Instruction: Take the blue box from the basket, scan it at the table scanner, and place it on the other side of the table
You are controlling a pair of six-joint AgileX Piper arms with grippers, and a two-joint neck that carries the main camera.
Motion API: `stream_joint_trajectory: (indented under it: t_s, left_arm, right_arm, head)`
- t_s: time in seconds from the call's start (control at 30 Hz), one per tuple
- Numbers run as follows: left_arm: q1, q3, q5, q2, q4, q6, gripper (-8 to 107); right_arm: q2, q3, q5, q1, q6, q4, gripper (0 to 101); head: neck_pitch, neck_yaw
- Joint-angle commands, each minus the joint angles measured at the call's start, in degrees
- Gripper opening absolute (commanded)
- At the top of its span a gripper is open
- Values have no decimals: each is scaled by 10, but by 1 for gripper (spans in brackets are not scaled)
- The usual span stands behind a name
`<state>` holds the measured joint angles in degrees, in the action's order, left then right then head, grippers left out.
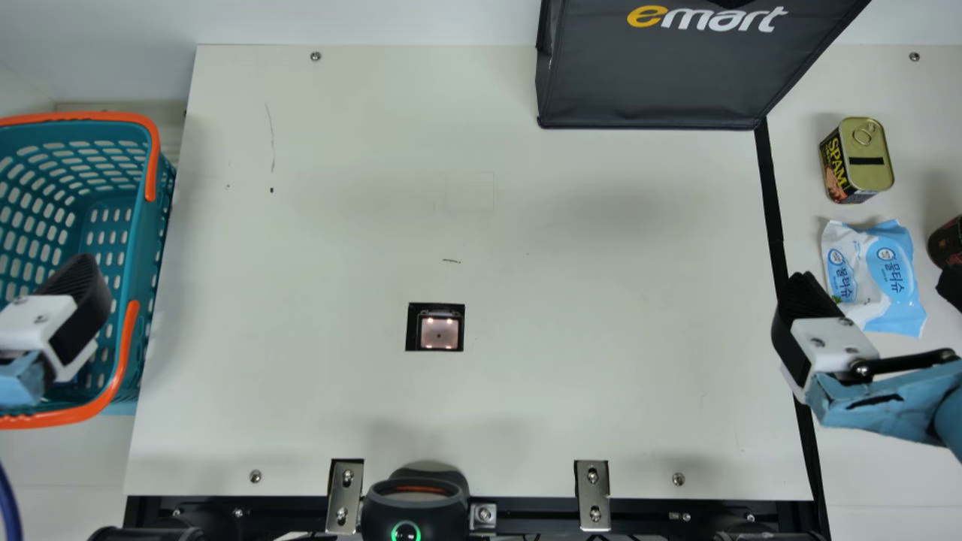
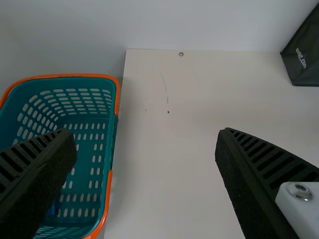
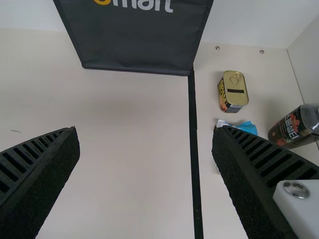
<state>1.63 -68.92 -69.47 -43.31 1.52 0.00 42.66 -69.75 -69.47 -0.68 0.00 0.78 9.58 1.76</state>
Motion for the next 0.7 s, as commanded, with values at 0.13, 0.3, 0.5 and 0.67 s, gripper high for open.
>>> stream_joint_trajectory:
  t_s: [0.13,0.3,0.5,0.67]
  left_arm:
    - [0,0,0,0,0,0,90]
    - [0,0,0,0,0,0,90]
    - [0,0,0,0,0,0,90]
    - [0,0,0,0,0,0,90]
  right_arm:
    - [0,0,0,0,0,0,95]
    - [0,0,0,0,0,0,95]
    - [0,0,0,0,0,0,95]
    - [0,0,0,0,0,0,95]
  head:
    - [-17,-69]
    - [-17,-135]
    - [-17,-202]
    - [-17,-202]
